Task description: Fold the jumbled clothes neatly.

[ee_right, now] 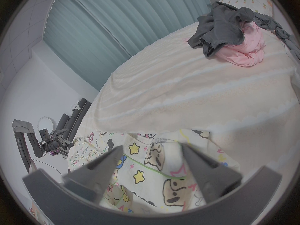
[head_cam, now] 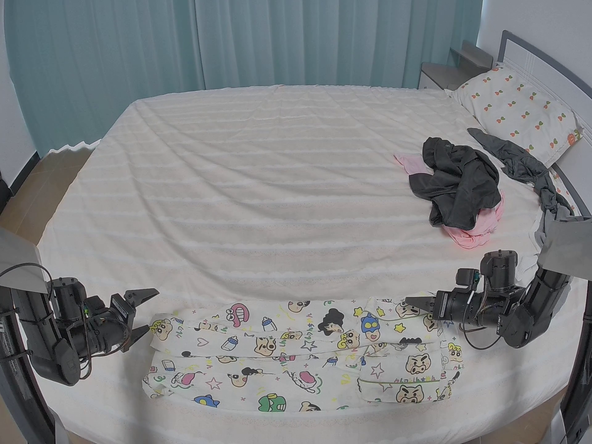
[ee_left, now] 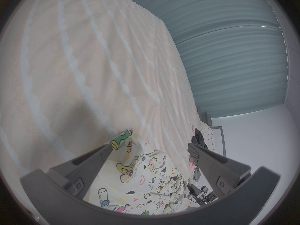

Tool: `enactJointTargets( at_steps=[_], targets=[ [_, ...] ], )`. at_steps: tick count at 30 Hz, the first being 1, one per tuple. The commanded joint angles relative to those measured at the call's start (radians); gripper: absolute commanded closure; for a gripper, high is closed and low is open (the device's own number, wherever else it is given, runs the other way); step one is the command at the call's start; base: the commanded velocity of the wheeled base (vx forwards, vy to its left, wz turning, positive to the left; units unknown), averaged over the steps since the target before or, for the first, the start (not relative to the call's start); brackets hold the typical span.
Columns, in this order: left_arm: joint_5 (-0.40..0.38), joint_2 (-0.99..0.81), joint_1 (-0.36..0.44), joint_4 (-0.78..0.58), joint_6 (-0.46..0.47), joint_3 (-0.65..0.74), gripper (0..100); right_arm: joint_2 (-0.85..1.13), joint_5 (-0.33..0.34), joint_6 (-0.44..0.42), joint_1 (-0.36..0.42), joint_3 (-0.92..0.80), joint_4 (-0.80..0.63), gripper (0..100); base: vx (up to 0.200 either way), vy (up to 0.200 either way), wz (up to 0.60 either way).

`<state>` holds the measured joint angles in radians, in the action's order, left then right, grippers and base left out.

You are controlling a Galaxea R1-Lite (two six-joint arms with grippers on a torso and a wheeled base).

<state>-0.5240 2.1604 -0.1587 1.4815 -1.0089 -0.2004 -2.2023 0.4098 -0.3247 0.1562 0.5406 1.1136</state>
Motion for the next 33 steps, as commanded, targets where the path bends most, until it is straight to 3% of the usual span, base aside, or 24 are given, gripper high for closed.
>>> enactJointTargets(
  at_steps=[1,10,18,24,25,33],
  targets=[
    [-0.001,0.029,-0.001,0.022,0.001,0.018,0,-0.013,-0.005,-0.001,-0.003,-0.005,0.006,100,0.000,0.000,0.00],
    [0.002,0.056,-0.001,0.072,0.041,0.047,0,-0.005,-0.011,0.001,-0.004,-0.021,0.025,100,0.000,0.000,0.00],
    [0.001,0.061,-0.001,0.072,0.047,0.047,0,0.000,-0.089,0.003,-0.012,-0.034,0.081,100,0.000,0.000,0.00],
    [0.002,0.061,-0.001,0.072,0.049,0.055,0,-0.011,-0.095,0.015,-0.012,-0.042,0.078,100,0.000,0.000,0.00],
    [0.002,0.059,-0.001,0.072,0.049,0.059,0,-0.011,-0.095,0.016,-0.014,-0.042,0.078,0,0.000,0.000,0.00],
    [-0.001,0.059,0.001,0.072,0.084,0.087,0,0.018,-0.094,0.010,-0.024,-0.045,0.100,0,0.000,0.000,0.00]
  ],
)
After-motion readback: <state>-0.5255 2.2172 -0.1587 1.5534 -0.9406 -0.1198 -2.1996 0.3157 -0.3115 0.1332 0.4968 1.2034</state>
